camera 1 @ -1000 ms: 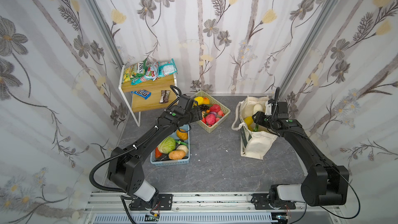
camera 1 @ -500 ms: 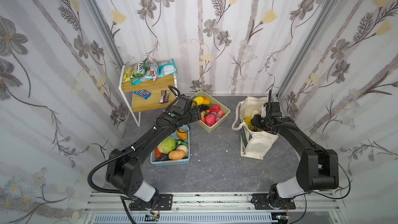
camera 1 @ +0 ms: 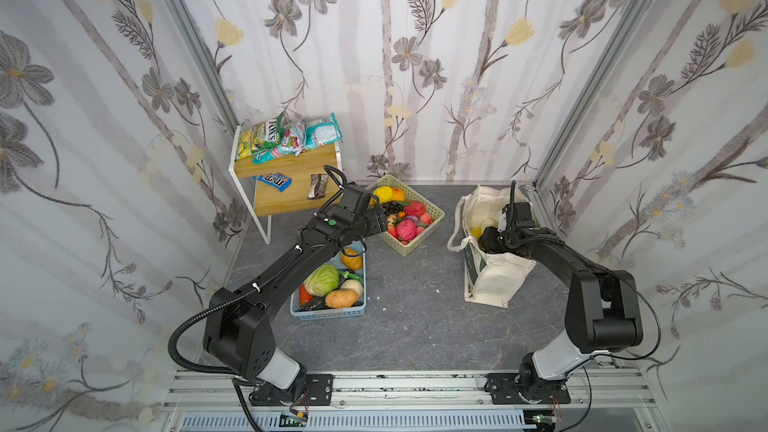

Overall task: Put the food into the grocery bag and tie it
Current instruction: 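Lower the held radish down into the tote bag with the right gripper, then open the right gripper to release the radish and lift out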

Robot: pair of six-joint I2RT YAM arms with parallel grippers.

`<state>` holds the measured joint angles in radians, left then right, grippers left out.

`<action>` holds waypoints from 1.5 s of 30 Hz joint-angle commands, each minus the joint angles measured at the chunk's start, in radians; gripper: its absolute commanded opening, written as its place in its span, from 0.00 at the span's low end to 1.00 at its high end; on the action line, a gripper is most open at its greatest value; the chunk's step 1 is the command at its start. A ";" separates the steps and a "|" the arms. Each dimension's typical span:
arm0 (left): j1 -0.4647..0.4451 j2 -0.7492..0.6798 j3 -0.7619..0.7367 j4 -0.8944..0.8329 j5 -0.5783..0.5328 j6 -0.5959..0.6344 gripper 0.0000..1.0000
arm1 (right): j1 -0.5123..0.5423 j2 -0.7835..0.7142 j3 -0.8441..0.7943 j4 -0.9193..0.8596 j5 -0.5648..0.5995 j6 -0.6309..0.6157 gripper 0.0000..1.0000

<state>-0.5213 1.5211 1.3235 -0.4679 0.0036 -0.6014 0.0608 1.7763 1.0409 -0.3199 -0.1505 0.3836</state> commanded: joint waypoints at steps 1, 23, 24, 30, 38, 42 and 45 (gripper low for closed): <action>0.002 -0.007 -0.003 0.010 -0.015 0.002 0.80 | 0.001 0.014 -0.011 0.068 -0.013 0.008 0.56; 0.002 -0.016 -0.012 0.007 -0.021 0.003 0.80 | 0.001 0.011 -0.035 0.109 -0.057 0.024 0.71; 0.002 -0.018 -0.013 0.006 -0.021 0.003 0.80 | 0.001 -0.001 -0.031 0.107 -0.058 0.024 0.71; 0.003 -0.015 -0.012 0.009 -0.022 0.003 0.80 | 0.000 -0.078 0.000 0.074 -0.064 0.024 0.73; 0.003 0.008 0.004 0.008 -0.018 0.004 0.80 | -0.001 -0.173 0.032 0.029 -0.072 0.023 0.74; 0.003 0.029 0.021 0.004 -0.018 0.011 0.80 | -0.001 -0.234 0.052 0.006 -0.074 0.021 0.75; 0.001 0.050 0.037 0.003 -0.019 0.018 0.80 | 0.000 -0.260 0.066 -0.008 -0.073 0.019 0.75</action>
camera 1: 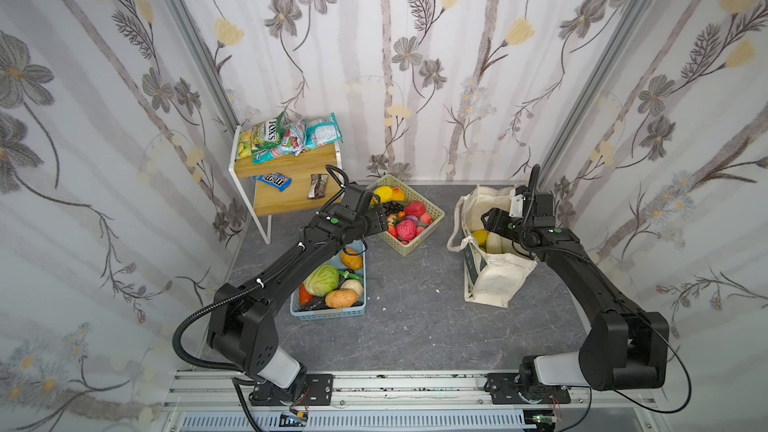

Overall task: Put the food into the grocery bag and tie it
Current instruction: 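Open the right gripper to release the radish and lift out, then lower the left gripper onto the black grapes in the fruit basket and grasp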

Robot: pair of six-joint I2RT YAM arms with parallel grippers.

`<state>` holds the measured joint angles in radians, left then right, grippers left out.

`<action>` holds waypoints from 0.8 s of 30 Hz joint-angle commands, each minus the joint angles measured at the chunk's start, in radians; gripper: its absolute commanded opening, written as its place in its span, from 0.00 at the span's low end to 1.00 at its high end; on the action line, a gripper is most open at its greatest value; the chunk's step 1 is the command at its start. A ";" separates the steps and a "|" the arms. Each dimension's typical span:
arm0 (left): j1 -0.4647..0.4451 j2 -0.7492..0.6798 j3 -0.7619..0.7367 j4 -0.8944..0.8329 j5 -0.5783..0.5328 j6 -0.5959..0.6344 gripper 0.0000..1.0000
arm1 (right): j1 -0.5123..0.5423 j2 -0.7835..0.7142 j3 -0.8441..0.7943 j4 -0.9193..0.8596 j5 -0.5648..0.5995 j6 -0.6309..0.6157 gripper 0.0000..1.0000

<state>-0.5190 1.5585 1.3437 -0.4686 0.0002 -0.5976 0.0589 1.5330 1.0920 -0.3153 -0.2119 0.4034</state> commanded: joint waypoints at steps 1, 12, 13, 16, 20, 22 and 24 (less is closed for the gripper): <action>0.000 0.019 0.021 0.004 -0.016 0.016 0.80 | 0.001 -0.026 0.020 -0.016 -0.014 0.000 0.74; -0.001 0.131 0.103 -0.020 -0.023 0.067 0.79 | 0.010 -0.104 0.071 -0.038 -0.052 0.004 0.74; 0.000 0.147 0.137 -0.025 -0.023 0.074 0.79 | 0.016 -0.110 0.073 -0.037 -0.055 0.006 0.74; -0.001 0.189 0.179 -0.041 -0.030 0.094 0.79 | 0.035 -0.125 0.079 -0.031 -0.058 0.013 0.74; -0.001 0.241 0.224 -0.051 -0.052 0.132 0.78 | 0.074 -0.140 0.088 -0.022 -0.052 0.022 0.74; 0.001 0.264 0.247 -0.057 -0.069 0.158 0.78 | 0.100 -0.142 0.096 -0.018 -0.045 0.027 0.74; 0.002 0.289 0.268 -0.062 -0.086 0.181 0.78 | 0.130 -0.143 0.111 -0.018 -0.034 0.028 0.74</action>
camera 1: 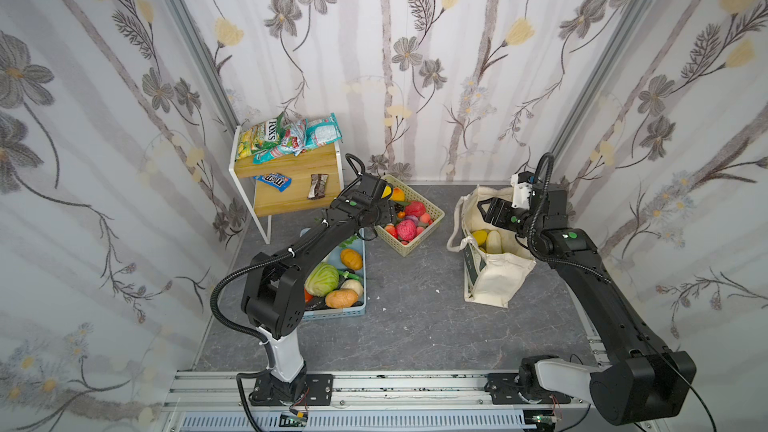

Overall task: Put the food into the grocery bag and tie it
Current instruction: 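Lower the left gripper onto the black grapes in the fruit basket and grasp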

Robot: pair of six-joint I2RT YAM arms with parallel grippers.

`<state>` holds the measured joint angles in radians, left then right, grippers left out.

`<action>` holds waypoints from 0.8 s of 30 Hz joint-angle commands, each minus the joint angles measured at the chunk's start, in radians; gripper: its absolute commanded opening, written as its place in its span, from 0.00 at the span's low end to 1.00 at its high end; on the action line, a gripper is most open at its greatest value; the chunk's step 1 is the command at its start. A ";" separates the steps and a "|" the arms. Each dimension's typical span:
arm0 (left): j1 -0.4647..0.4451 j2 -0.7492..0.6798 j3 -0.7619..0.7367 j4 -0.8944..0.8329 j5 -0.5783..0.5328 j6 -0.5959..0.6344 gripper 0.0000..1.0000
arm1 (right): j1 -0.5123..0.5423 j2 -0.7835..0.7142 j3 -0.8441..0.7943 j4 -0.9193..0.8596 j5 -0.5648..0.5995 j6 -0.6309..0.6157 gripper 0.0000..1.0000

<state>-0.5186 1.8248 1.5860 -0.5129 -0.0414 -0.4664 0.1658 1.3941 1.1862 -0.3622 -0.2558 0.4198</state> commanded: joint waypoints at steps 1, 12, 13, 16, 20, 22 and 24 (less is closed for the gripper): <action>0.004 0.036 0.037 -0.023 -0.049 0.062 0.78 | 0.040 -0.004 0.025 0.028 0.019 0.013 0.74; 0.023 0.177 0.161 -0.031 -0.054 0.120 0.79 | 0.132 -0.032 0.047 0.035 0.041 0.024 0.74; 0.025 0.192 0.176 -0.033 -0.052 0.123 0.79 | 0.134 -0.038 0.045 0.037 0.041 0.024 0.74; 0.029 0.228 0.226 -0.043 -0.048 0.130 0.79 | 0.136 -0.049 0.031 0.049 0.041 0.023 0.74; 0.034 0.280 0.290 -0.061 -0.048 0.140 0.79 | 0.147 -0.043 0.029 0.060 0.033 0.028 0.74; 0.035 0.305 0.318 -0.074 -0.056 0.144 0.79 | 0.155 -0.040 0.029 0.064 0.033 0.030 0.74; 0.038 0.329 0.338 -0.077 -0.066 0.150 0.79 | 0.162 -0.041 0.027 0.065 0.031 0.031 0.74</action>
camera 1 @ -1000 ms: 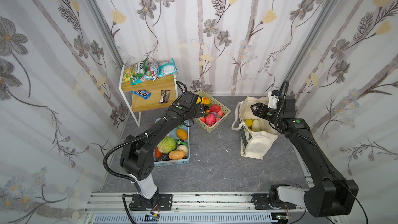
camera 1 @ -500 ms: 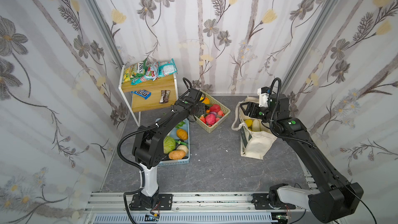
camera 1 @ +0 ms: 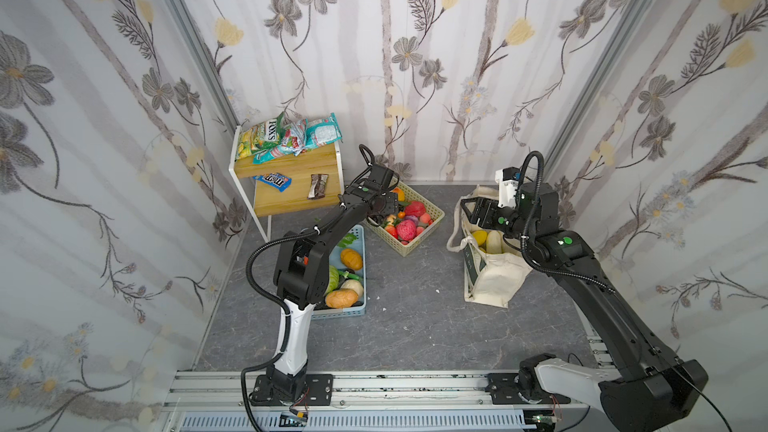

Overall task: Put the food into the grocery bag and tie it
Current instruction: 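Lower the left gripper onto the black grapes in the fruit basket and grasp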

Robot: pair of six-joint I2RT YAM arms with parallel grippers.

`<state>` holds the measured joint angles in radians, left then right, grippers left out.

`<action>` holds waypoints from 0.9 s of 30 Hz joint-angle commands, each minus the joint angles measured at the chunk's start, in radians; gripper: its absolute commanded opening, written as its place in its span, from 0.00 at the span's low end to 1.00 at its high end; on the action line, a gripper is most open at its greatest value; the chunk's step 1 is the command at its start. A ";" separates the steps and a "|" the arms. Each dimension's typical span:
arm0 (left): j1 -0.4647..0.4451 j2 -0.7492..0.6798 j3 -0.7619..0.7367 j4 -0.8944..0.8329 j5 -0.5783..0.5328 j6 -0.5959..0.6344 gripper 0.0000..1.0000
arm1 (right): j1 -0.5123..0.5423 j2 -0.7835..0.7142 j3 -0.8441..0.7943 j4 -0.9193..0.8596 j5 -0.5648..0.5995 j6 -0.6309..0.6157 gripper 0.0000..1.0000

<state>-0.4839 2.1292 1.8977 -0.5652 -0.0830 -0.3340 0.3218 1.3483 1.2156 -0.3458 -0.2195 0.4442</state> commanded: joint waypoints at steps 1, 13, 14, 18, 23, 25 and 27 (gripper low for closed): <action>0.006 0.038 0.037 -0.025 -0.019 0.019 0.79 | 0.008 0.005 -0.002 0.048 -0.004 0.007 0.74; 0.018 0.192 0.192 -0.074 0.048 0.046 0.73 | 0.035 0.009 -0.008 0.051 0.004 0.013 0.74; 0.018 0.204 0.204 -0.081 0.053 0.047 0.72 | 0.037 0.009 -0.008 0.052 0.005 0.014 0.74; 0.018 0.228 0.219 -0.091 0.066 0.047 0.69 | 0.041 0.011 -0.008 0.051 0.006 0.014 0.74; 0.018 0.243 0.209 -0.094 0.054 0.050 0.64 | 0.048 0.012 -0.011 0.054 0.006 0.017 0.74; 0.018 0.248 0.209 -0.096 0.054 0.052 0.61 | 0.049 0.011 -0.011 0.054 0.006 0.017 0.74; 0.017 0.255 0.207 -0.095 0.060 0.052 0.58 | 0.051 0.012 -0.014 0.054 0.007 0.017 0.74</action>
<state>-0.4667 2.3764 2.1044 -0.6521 -0.0254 -0.2874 0.3710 1.3556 1.2045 -0.3389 -0.2211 0.4557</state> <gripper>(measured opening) 0.589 0.738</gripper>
